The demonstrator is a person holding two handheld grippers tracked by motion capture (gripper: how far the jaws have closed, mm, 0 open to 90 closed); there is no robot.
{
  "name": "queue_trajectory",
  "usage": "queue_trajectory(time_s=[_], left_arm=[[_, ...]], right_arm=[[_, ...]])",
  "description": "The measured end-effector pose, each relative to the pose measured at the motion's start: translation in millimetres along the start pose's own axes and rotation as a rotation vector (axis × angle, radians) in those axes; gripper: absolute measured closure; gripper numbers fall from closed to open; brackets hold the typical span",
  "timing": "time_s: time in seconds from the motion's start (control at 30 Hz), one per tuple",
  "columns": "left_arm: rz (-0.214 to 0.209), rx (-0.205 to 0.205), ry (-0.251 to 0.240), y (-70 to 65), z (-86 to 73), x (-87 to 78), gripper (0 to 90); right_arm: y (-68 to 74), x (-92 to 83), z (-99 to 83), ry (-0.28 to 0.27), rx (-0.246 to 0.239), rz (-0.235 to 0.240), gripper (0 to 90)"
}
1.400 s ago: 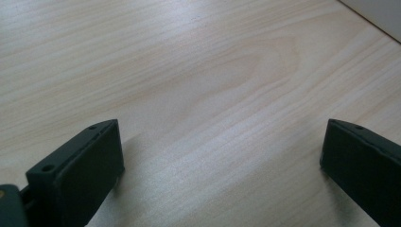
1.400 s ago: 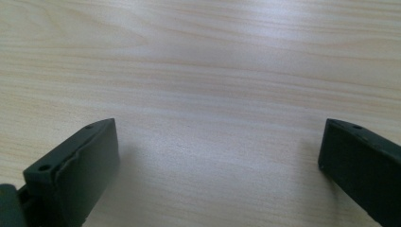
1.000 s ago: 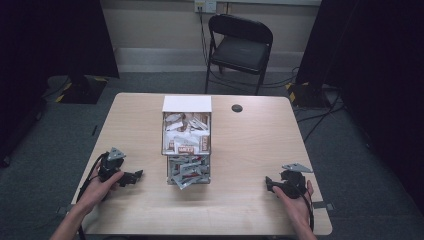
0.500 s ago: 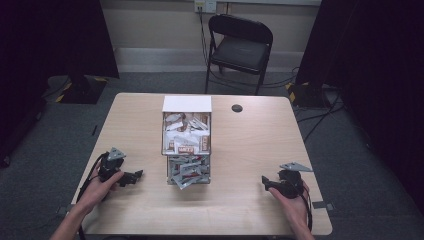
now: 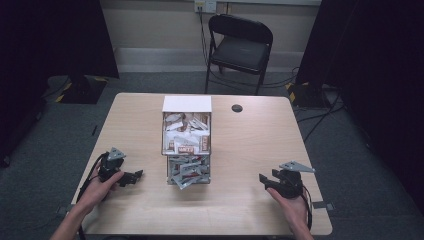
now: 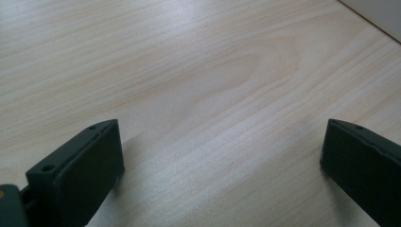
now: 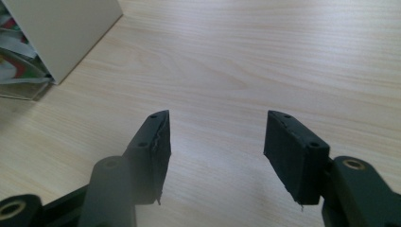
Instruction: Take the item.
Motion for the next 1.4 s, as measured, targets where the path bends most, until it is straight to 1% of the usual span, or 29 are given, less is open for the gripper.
queue_trajectory(time_s=[0.1,0.17,0.2,0.27,0.33,0.37,0.5,0.57,0.6,0.67,0.7,0.9,1.0,1.07,1.3,1.4], left_arm=[[0.0,0.0,0.0,0.0,0.0,0.0,0.0],[0.0,0.0,0.0,0.0,0.0,0.0,0.0],[0.0,0.0,0.0,0.0,0.0,0.0,0.0],[0.0,0.0,0.0,0.0,0.0,0.0,0.0],[0.0,0.0,0.0,0.0,0.0,0.0,0.0],[0.0,-0.001,0.0,0.0,0.0,0.0,0.0],[-0.001,-0.001,0.0,0.0,0.0,-0.1,0.0],[0.0,0.0,0.0,0.0,0.0,0.0,0.0],[0.0,0.0,0.0,0.0,0.0,0.0,0.0],[0.0,-0.001,0.0,0.0,0.0,0.0,0.0],[0.0,0.0,0.0,0.0,0.0,0.0,0.0],[0.0,0.0,0.0,0.0,0.0,0.0,0.0],[-0.001,0.0,0.0,0.0,0.0,0.1,0.0],[0.0,0.0,0.0,0.0,0.0,0.0,0.0],[0.0,0.0,-0.001,0.0,0.0,0.0,0.0],[0.0,-0.001,0.0,-0.1,0.0,0.0,0.0]], right_arm=[[3.3,-1.3,1.5,-0.006,-0.012,0.009,43.1],[9.4,-2.3,3.6,-0.003,-0.034,0.03,43.9],[9.4,-2.3,3.6,-0.003,-0.034,0.03,43.9],[13.2,-3.3,5.0,-0.005,-0.05,0.04,44.3],[16.9,-4.2,6.6,-0.007,-0.056,0.05,45.4],[20.4,-5.1,8.3,-0.01,-0.06,0.066,45.4],[24.9,-6.5,10.5,-0.021,-0.059,0.082,46.8],[27.9,-6.6,11.6,-0.017,-0.068,0.092,48.1],[31.1,-6.2,12.4,-0.015,-0.069,0.109,48.5],[32.2,-6.1,12.9,-0.015,-0.075,0.111,49.3],[34.1,-6.0,13.5,-0.014,-0.077,0.121,49.3],[48.0,-4.4,16.3,0.0,-0.106,0.16,51.7],[51.2,-3.7,17.2,0.003,-0.114,0.168,51.7],[56.0,-3.2,19.3,-0.002,-0.119,0.182,51.9],[63.1,-1.5,23.1,-0.002,-0.131,0.196,52.0],[69.4,2.6,24.3,0.01,-0.149,0.206,52.0]])
Point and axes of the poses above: each handheld gripper's, and its own axes: x roughly forward along the jaws, z roughly out of its top, y roughly to its left, the point moved 3 cm from there along x, roughly forward along the jaws, and after that the axes turned 12 degrees about z, right-handed, at the moved point
